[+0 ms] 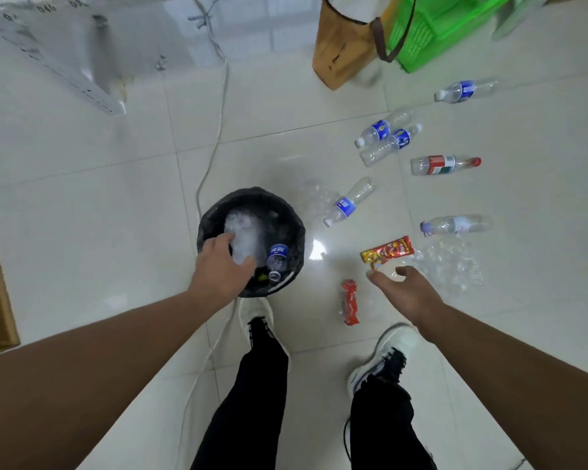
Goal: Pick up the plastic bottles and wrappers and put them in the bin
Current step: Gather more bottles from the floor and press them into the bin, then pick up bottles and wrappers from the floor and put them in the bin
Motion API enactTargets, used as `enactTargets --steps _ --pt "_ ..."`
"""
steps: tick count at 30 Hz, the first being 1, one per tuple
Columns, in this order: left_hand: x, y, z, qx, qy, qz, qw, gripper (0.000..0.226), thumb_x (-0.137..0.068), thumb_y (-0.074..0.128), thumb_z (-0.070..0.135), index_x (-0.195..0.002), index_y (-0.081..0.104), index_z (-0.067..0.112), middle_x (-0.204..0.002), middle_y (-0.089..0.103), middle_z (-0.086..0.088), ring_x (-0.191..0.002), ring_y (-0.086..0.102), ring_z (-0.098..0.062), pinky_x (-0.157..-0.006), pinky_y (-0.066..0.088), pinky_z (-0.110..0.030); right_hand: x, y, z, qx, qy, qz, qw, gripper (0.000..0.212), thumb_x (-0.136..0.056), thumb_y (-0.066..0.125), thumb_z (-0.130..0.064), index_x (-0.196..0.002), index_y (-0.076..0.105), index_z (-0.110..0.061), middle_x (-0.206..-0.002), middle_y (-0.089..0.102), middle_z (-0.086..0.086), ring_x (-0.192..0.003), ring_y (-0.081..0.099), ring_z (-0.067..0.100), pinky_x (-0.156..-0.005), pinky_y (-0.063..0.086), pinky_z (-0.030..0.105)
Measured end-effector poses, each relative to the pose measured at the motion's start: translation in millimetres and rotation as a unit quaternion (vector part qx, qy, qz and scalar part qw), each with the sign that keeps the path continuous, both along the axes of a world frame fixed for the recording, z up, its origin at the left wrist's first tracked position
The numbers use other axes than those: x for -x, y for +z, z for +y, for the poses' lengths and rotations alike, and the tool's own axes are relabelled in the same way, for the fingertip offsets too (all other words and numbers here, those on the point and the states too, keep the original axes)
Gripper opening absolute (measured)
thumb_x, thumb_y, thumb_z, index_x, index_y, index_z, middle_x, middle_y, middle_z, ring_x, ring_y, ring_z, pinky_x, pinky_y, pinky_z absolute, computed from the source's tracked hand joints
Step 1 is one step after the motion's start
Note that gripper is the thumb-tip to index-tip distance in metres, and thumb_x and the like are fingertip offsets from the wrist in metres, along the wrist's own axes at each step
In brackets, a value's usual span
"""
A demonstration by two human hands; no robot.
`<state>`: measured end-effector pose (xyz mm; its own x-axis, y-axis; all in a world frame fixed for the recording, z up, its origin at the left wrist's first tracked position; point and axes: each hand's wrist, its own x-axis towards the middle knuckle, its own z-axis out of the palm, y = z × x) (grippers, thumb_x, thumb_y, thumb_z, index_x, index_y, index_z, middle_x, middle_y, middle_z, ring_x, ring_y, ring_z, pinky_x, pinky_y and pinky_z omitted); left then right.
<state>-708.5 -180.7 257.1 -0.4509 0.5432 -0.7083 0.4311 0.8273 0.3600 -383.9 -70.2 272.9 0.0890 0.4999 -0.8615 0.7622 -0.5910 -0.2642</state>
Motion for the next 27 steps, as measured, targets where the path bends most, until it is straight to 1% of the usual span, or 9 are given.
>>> enactTargets --steps 2,4,8,10,14,18,22,25,27 --pt "-25 7 15 0.002 -0.023 0.006 1.0 0.073 -0.094 0.07 0.04 -0.159 0.046 0.019 -0.161 0.043 -0.012 -0.146 0.045 -0.037 -0.119 0.041 -0.055 -35 8 -1 0.0 -0.03 -0.01 0.999 0.091 -0.088 0.072 -0.067 -0.16 0.043 -0.02 -0.159 0.052 0.011 -0.144 0.051 0.034 -0.111 0.042 0.044" --pt "-52 13 29 -0.002 -0.048 0.014 0.999 0.075 -0.094 0.071 0.041 -0.161 0.043 0.022 -0.165 0.04 -0.009 -0.151 0.04 -0.032 -0.122 0.038 -0.051 -68 14 -4 0.0 -0.062 -0.014 0.998 0.093 -0.086 0.074 -0.068 -0.16 0.043 -0.021 -0.158 0.052 0.011 -0.143 0.051 0.034 -0.112 0.043 0.045" --pt "-110 16 53 -0.007 -0.094 0.006 0.996 0.067 -0.092 0.069 0.039 -0.155 0.051 0.025 -0.158 0.045 -0.005 -0.144 0.045 -0.026 -0.12 0.039 -0.041 -133 18 -14 -0.005 -0.113 -0.025 0.993 0.094 -0.084 0.076 -0.068 -0.159 0.044 -0.022 -0.157 0.054 0.01 -0.142 0.052 0.033 -0.099 0.041 0.038" --pt "-140 15 61 -0.006 -0.106 0.004 0.994 0.067 -0.092 0.07 0.039 -0.154 0.051 0.025 -0.157 0.045 -0.004 -0.141 0.049 -0.027 -0.12 0.04 -0.042 -164 17 -19 -0.003 -0.126 -0.034 0.991 0.098 -0.081 0.077 -0.069 -0.16 0.042 -0.023 -0.156 0.055 0.01 -0.141 0.052 0.033 -0.095 0.039 0.036" --pt "-200 10 67 0.021 -0.131 0.009 0.991 0.076 -0.092 0.072 0.045 -0.159 0.044 0.023 -0.161 0.041 -0.007 -0.149 0.042 -0.028 -0.123 0.034 -0.042 -219 10 -31 -0.002 -0.124 -0.037 0.992 0.111 -0.075 0.082 -0.071 -0.165 0.034 -0.028 -0.159 0.05 0.011 -0.144 0.05 0.033 -0.097 0.043 0.038" --pt "-258 3 61 0.042 -0.127 0.004 0.991 0.078 -0.089 0.073 0.05 -0.158 0.045 0.027 -0.157 0.042 -0.009 -0.146 0.046 -0.032 -0.121 0.038 -0.044 -263 5 -35 0.008 -0.114 -0.032 0.993 0.115 -0.072 0.083 -0.073 -0.166 0.032 -0.029 -0.161 0.045 0.013 -0.144 0.051 0.033 -0.097 0.045 0.039" --pt "-302 -8 55 0.067 -0.116 -0.003 0.991 0.082 -0.086 0.074 0.056 -0.159 0.044 0.031 -0.161 0.04 -0.007 -0.147 0.045 -0.035 -0.12 0.039 -0.048 -291 -1 -37 0.01 -0.112 -0.039 0.993 0.116 -0.072 0.083 -0.074 -0.166 0.034 -0.028 -0.16 0.046 0.016 -0.142 0.052 0.036 -0.109 0.051 0.043" --pt "-324 -20 51 0.099 -0.118 -0.004 0.988 0.087 -0.083 0.071 0.064 -0.159 0.041 0.034 -0.162 0.039 -0.007 -0.146 0.044 -0.038 -0.114 0.042 -0.053 -300 -8 -34 0.015 -0.098 -0.03 0.995 0.117 -0.071 0.082 -0.076 -0.166 0.032 -0.03 -0.16 0.043 0.014 -0.142 0.053 0.035 -0.106 0.051 0.041" --pt "-335 -26 47 0.108 -0.094 -0.016 0.99 0.089 -0.08 0.071 0.065 -0.158 0.042 0.034 -0.159 0.042 -0.01 -0.142 0.049 -0.039 -0.113 0.044 -0.05 -301 -11 -27 0.015 -0.077 -0.03 0.996 0.118 -0.069 0.082 -0.077 -0.166 0.032 -0.032 -0.159 0.042 0.014 -0.142 0.052 0.035 -0.107 0.051 0.042"
